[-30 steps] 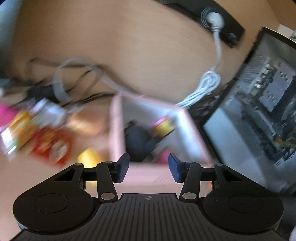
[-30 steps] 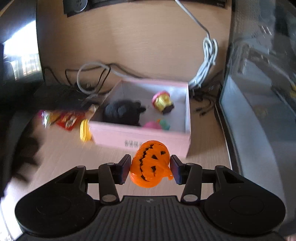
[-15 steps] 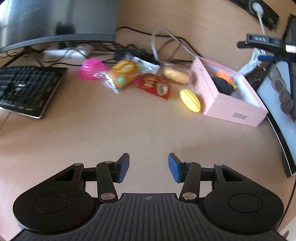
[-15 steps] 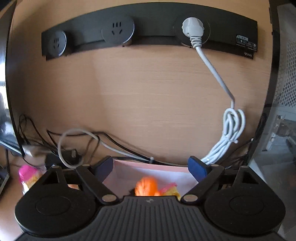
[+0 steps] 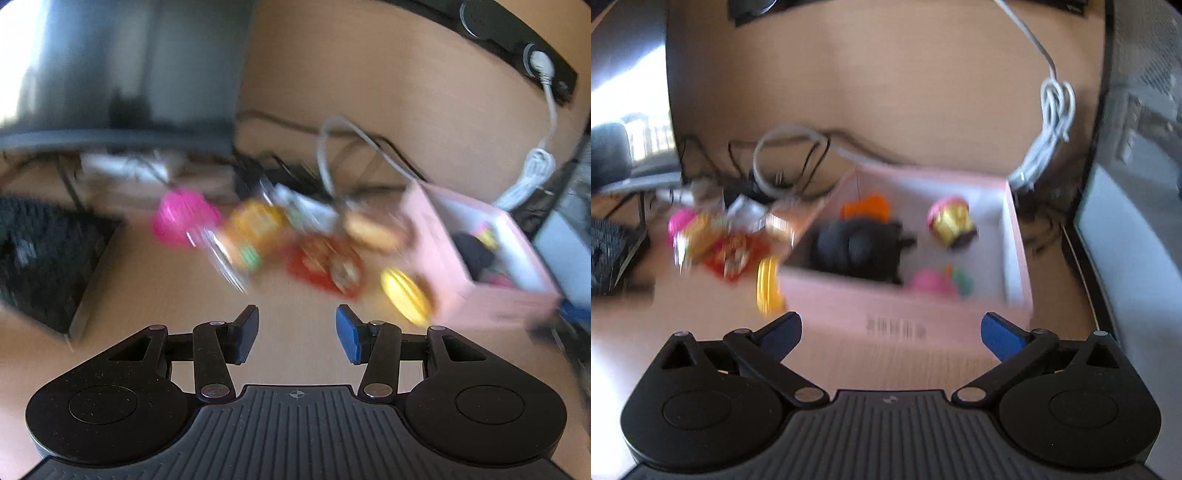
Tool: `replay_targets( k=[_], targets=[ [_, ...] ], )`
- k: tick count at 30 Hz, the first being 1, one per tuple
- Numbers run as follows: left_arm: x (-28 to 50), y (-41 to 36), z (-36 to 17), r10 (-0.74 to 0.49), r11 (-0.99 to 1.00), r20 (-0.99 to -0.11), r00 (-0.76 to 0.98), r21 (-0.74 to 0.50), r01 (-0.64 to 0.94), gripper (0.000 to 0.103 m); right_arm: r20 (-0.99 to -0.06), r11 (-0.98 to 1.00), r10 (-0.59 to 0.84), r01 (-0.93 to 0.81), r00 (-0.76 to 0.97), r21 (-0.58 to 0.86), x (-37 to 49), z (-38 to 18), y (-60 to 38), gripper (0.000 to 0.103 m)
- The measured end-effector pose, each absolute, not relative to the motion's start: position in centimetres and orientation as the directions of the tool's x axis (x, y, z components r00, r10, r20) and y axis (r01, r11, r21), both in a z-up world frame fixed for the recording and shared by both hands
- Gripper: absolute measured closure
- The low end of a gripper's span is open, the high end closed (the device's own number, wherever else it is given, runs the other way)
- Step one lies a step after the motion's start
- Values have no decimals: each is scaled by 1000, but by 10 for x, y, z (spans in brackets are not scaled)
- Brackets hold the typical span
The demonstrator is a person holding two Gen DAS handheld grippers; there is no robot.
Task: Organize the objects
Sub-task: 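Grasp the pink mesh basket with the left tool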
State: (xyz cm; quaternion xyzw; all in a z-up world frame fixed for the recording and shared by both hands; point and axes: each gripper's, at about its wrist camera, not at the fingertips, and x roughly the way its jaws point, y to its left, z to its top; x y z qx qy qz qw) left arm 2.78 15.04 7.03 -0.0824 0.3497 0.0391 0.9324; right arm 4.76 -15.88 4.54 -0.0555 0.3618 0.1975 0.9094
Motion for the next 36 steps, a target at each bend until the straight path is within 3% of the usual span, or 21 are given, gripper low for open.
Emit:
replay_targets(
  k=[2,5,11,16,24,29,32,36],
  targets=[
    [41,165,73,97,981,-636,766,-69,-182,52,-702,916,311,-398,641,43,33,32,-158,0],
    [67,203,75,160,955,-627,762,-97,-280,52,-722,928,289,-369,629,50,21,20,-154,0],
    [125,240,56,178,962,-658,732,-40,-270,52,-784,948,280,-288,554,136,15,5,-146,0],
    [147,252,37,90,967,-658,748,-122,-224,52,-793,954,251,-281,555,105,5,2,-143,0],
    [174,254,16,115,971,-690,714,-73,-226,34,-804,968,208,-237,557,86,7,2,-137,0],
    [170,260,17,95,960,-698,710,-125,-251,36,-829,956,179,-291,530,21,11,1,-126,0],
    [145,259,28,58,942,-695,717,-200,-270,37,-823,941,205,-337,529,18,13,-1,-128,0],
    [96,249,48,42,946,-672,739,-211,-246,40,-815,927,229,-375,532,15,19,-1,-122,0]
  ],
)
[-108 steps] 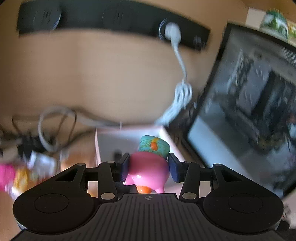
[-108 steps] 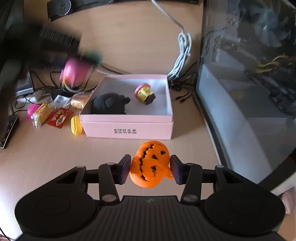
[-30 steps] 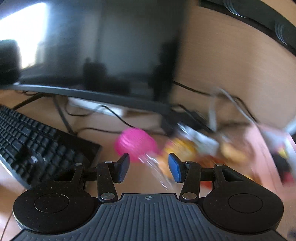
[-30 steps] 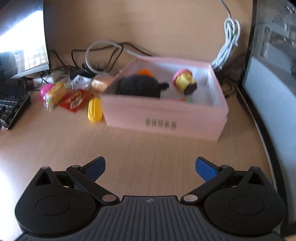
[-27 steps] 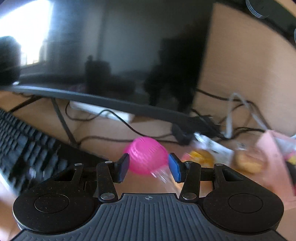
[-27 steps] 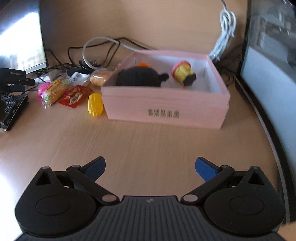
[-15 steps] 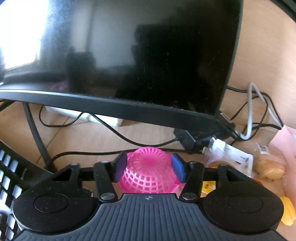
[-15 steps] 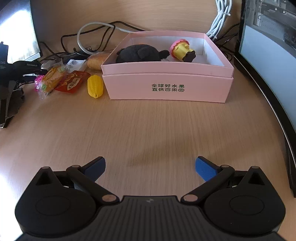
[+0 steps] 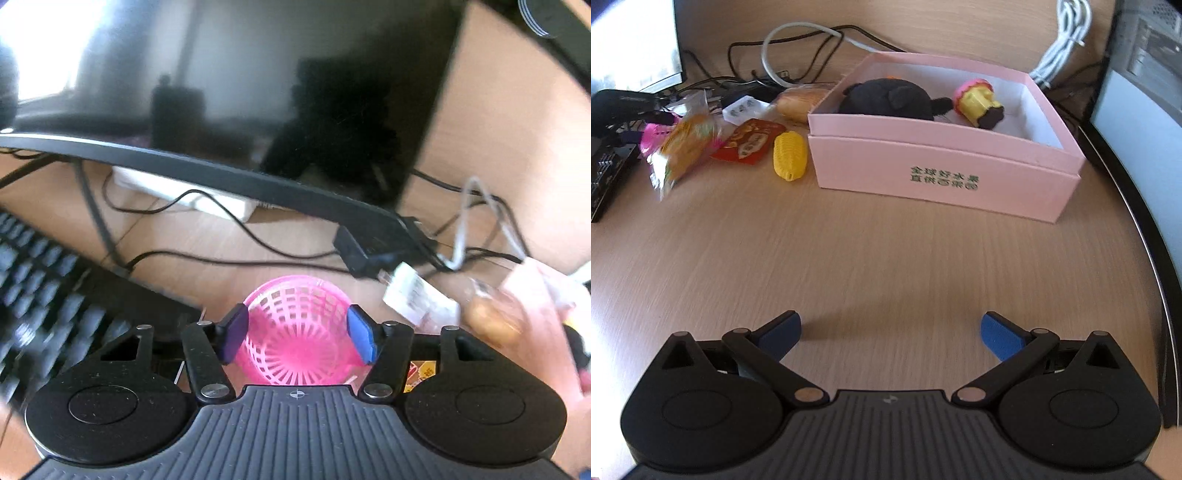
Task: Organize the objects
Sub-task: 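Grasp the pink mesh basket with the left tool, then set the pink basket down on the desk with the left tool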
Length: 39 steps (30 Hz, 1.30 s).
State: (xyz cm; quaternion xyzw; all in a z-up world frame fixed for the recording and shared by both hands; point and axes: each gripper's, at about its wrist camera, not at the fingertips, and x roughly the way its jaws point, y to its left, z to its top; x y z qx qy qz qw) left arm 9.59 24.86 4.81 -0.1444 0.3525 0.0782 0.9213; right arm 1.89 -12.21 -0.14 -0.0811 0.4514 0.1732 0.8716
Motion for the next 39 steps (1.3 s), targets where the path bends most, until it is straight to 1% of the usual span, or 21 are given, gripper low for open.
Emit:
replay_targets(
  k=[4,5,7,8,9,10,11,14,18,20,25,32,33,35,39],
  targets=[
    [47,238,54,19,923,-670,742,-273,-270,42,-817,898,281,-439,504,39,29,2,-108,0],
    [36,235,53,14,916,-670,742,-290,-279,44,-812,890,294,-454,505,40,30,4,-103,0],
    [6,229,55,-1,897,-671,741,-328,-295,52,-795,866,323,-499,514,29,27,11,-91,0],
    [-5,229,53,-1,887,-677,736,-340,-312,69,-785,851,341,-525,517,23,26,14,-84,0],
    [-14,231,48,2,867,-689,725,-360,-344,91,-775,830,364,-558,517,17,22,19,-77,0],
    [-21,233,45,1,847,-702,712,-378,-374,99,-767,807,386,-590,513,12,19,23,-70,0],
    [-26,237,42,1,833,-714,700,-387,-396,96,-757,779,411,-628,508,2,14,28,-62,0],
    [-42,236,38,11,834,-727,686,-372,-408,96,-737,704,462,-710,494,-35,-4,40,-38,0],
    [-56,228,49,24,894,-679,734,-314,-320,93,-739,660,499,-751,454,-15,-19,49,-22,0],
    [-60,224,52,51,918,-677,734,-258,-302,93,-744,668,490,-744,454,-13,-24,50,-21,0],
    [-59,217,52,95,929,-696,712,-195,-315,90,-764,728,435,-686,476,-13,-21,48,-40,0],
    [-42,175,32,41,982,-770,637,-85,-166,89,-795,831,327,-556,512,-17,-15,35,-81,0],
    [-40,170,28,30,986,-780,625,-79,-146,86,-798,840,317,-542,512,-14,-14,33,-86,0],
    [-40,161,26,2,993,-773,635,-74,-93,74,-804,858,296,-513,516,-12,-14,30,-95,0],
    [-39,149,26,-72,997,-780,621,-65,35,62,-815,880,263,-474,516,-15,-15,21,-107,0]
  ],
)
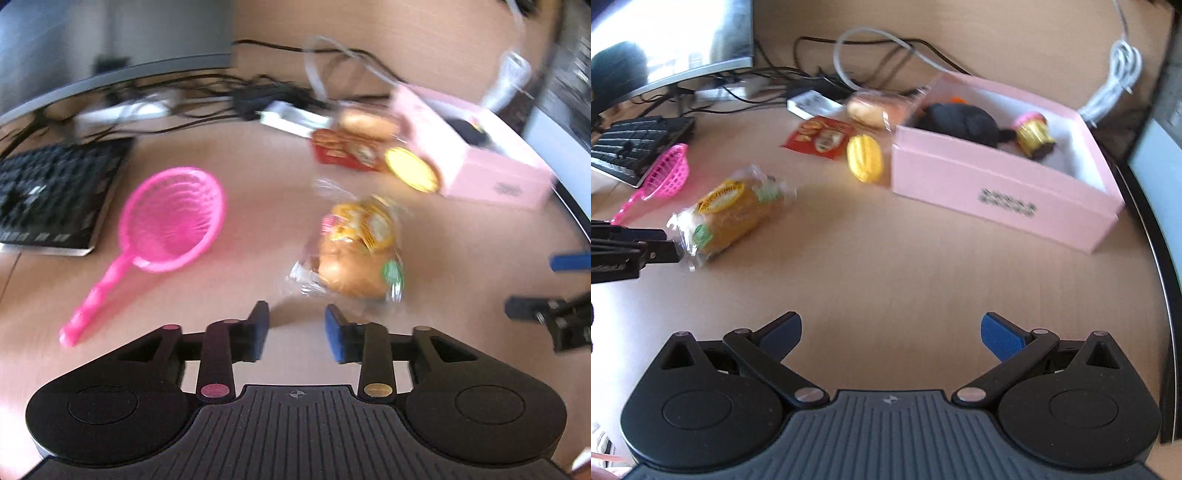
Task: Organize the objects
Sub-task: 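Set the pink basket down on the desk with the left tool, then grasp the packaged round bread with the left tool while the right tool grasps the pink basket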
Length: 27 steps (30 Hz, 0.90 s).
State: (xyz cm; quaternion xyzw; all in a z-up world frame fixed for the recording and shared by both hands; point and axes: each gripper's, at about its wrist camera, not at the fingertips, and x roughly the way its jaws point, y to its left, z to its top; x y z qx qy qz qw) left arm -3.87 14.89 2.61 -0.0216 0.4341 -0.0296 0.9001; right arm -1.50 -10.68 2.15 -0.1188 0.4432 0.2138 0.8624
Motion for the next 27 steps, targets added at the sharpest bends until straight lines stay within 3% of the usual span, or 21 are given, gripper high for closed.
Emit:
replay_targets(
  k=[4,8,11,14,15,16,17,22,27],
  targets=[
    [-41,142,29,-149,988,-788,597,-95,121,60,-823,892,246,-452,512,-15,-17,16,-113,0],
    [-50,142,58,-230,971,-697,680,-206,117,60,-817,902,235,-431,526,-18,-20,17,-122,0],
    [-32,133,69,-207,976,-676,707,-193,101,60,-820,910,223,-414,527,-18,-21,16,-129,0],
    [-3,119,57,-164,986,-726,668,-138,92,60,-816,915,218,-402,535,-20,-23,17,-137,0],
    [8,113,47,-132,991,-757,640,-104,82,58,-816,917,217,-398,536,-17,-24,17,-139,0],
    [12,111,42,-113,994,-760,640,-84,75,42,-815,919,217,-395,537,-16,-25,17,-142,0],
    [17,109,38,-110,994,-761,639,-83,72,35,-814,919,217,-393,539,-16,-26,18,-145,0],
    [25,110,25,-105,994,-779,619,-103,40,30,-815,924,214,-383,539,-11,-26,16,-153,0],
    [14,116,31,-132,989,-756,641,-145,32,44,-820,918,218,-396,529,-12,-22,12,-147,0]
  ],
)
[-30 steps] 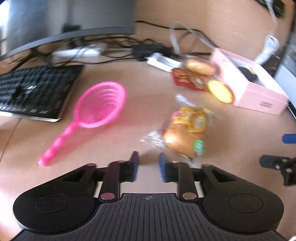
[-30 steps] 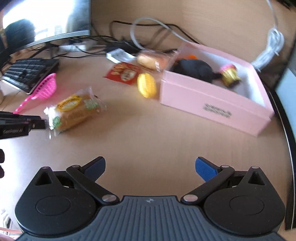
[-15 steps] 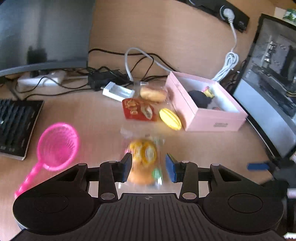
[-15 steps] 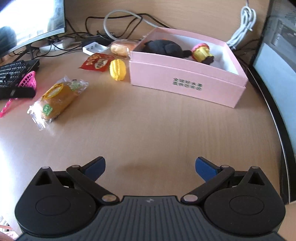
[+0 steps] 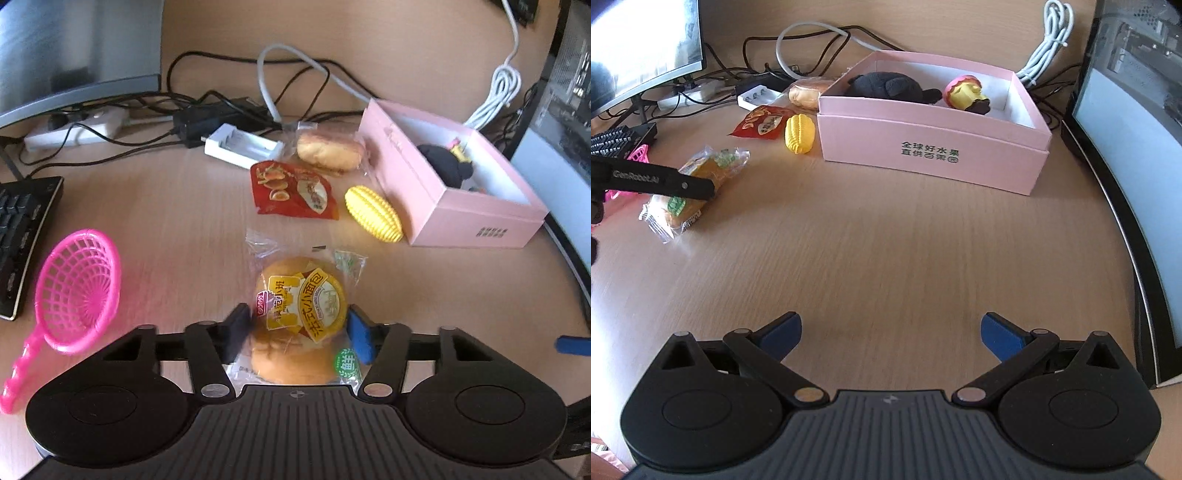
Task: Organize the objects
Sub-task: 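Grasp the packaged round bread with the left tool while the right tool grasps the pink basket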
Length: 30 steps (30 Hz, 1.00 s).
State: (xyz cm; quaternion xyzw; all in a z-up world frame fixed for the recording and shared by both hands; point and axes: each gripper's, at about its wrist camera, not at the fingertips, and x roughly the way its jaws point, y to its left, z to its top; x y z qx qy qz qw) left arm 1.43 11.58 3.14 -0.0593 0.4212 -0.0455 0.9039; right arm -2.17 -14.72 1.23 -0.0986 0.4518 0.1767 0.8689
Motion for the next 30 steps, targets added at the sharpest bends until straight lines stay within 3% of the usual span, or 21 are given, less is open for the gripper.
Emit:
replay_targets(
  k=[4,7,19,25,30],
  targets=[
    [-6,133,37,-194,968,-745,639,-252,-1,44,-820,889,248,-457,516,-19,-19,12,-124,0],
    [-34,153,45,-172,961,-728,663,-273,-50,45,-808,851,294,-525,510,-22,-17,15,-98,0],
    [-171,281,76,152,857,-717,680,-247,-452,45,-733,675,538,-734,417,78,-20,52,89,0],
    [-206,311,82,197,849,-693,694,-234,-474,45,-725,710,502,-704,472,34,-19,43,180,0],
    [-210,324,83,165,883,-672,721,-226,-412,45,-755,660,424,-741,500,-120,-26,23,204,0]
  ],
)
